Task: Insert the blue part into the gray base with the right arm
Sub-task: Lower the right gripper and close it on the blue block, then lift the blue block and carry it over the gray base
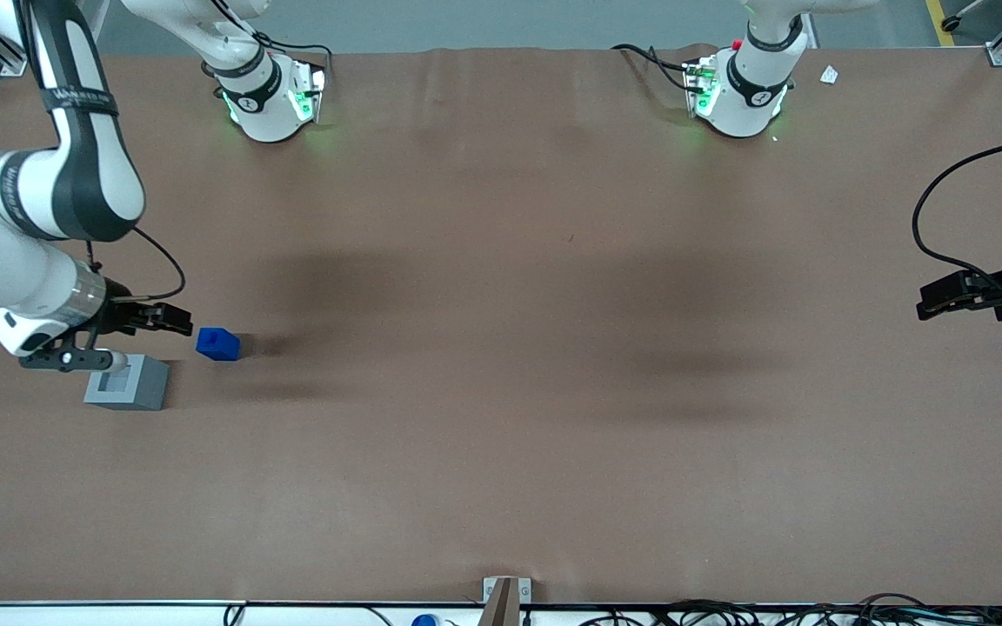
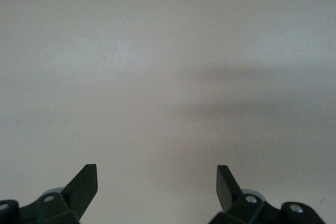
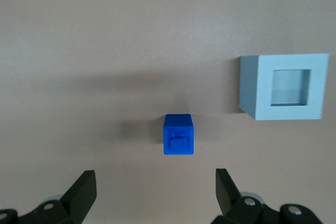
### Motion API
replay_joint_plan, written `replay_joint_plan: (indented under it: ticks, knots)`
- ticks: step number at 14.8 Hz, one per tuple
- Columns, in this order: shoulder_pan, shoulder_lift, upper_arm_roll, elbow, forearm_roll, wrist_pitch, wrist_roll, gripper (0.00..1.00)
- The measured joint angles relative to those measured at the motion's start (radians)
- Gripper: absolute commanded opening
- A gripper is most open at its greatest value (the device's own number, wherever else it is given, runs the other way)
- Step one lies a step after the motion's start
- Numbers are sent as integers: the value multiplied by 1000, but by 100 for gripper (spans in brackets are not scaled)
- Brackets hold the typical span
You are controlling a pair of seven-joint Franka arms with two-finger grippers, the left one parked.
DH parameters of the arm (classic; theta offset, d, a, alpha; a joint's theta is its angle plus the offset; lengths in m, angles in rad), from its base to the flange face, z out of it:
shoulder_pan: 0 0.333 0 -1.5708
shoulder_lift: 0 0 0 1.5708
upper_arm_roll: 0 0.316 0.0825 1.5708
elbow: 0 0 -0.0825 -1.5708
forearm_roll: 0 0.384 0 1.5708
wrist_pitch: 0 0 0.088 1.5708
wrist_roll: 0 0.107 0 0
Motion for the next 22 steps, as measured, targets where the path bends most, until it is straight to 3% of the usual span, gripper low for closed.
replay_joint_plan:
  ticks: [8, 17, 19, 22]
  knots:
    - [0, 130, -1, -92, -8, 201, 0, 86]
    - [-2, 189, -4, -120, -45, 254, 0, 73]
    - [-2, 190, -4, -139, -46, 274, 0, 61]
    - [-2, 191, -4, -155, -46, 282, 0, 18]
